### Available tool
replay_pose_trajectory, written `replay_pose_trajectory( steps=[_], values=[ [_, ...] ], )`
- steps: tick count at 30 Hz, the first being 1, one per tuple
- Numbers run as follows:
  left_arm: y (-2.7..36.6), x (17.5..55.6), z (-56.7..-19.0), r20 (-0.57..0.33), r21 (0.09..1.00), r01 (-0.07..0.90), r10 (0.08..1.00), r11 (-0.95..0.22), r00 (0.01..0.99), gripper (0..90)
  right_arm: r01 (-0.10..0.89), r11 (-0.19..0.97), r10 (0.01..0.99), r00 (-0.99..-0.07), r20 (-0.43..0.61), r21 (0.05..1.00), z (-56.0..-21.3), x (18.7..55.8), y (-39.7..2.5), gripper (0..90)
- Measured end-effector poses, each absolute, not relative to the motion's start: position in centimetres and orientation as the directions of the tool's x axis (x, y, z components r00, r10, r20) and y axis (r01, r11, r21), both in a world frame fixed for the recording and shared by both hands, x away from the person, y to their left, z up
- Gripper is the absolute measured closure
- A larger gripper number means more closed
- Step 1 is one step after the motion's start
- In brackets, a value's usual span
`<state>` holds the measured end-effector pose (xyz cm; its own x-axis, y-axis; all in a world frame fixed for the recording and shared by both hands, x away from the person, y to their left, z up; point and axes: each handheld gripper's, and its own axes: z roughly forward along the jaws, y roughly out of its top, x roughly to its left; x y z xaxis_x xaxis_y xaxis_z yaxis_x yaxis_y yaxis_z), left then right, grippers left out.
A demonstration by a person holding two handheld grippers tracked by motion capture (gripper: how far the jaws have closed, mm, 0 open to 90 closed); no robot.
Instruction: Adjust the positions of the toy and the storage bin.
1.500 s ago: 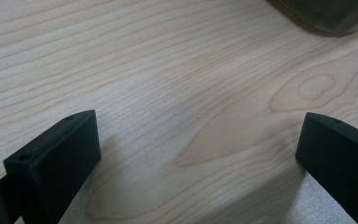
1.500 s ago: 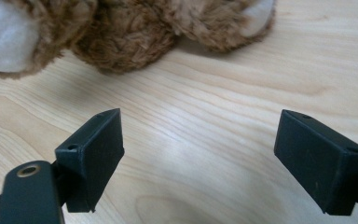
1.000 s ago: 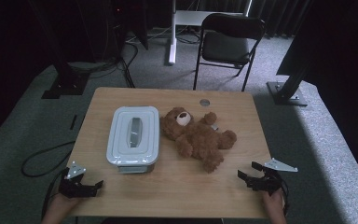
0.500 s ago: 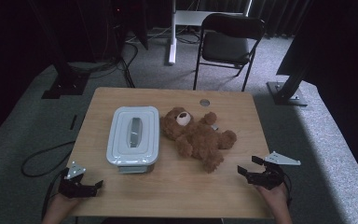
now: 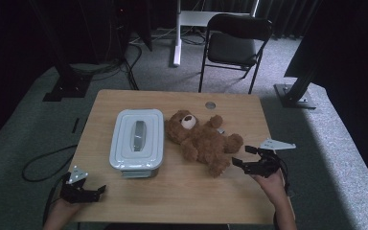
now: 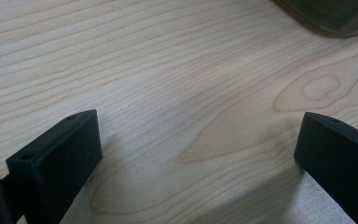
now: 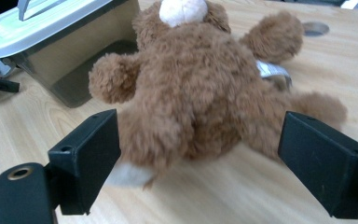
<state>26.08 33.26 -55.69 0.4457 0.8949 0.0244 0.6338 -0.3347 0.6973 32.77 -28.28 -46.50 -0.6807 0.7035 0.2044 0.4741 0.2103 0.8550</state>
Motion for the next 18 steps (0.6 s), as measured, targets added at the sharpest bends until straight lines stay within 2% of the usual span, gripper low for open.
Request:
replay_pose_trajectory(
  steps=[18],
  values=[
    [33.3,26.1,-55.7,0.024,0.697,0.634,0.894,-0.336,0.447,1.3,0.482,0.267,0.653,-0.727,0.211,0.834,-46.0,39.0,-23.5,12.3]
  ],
)
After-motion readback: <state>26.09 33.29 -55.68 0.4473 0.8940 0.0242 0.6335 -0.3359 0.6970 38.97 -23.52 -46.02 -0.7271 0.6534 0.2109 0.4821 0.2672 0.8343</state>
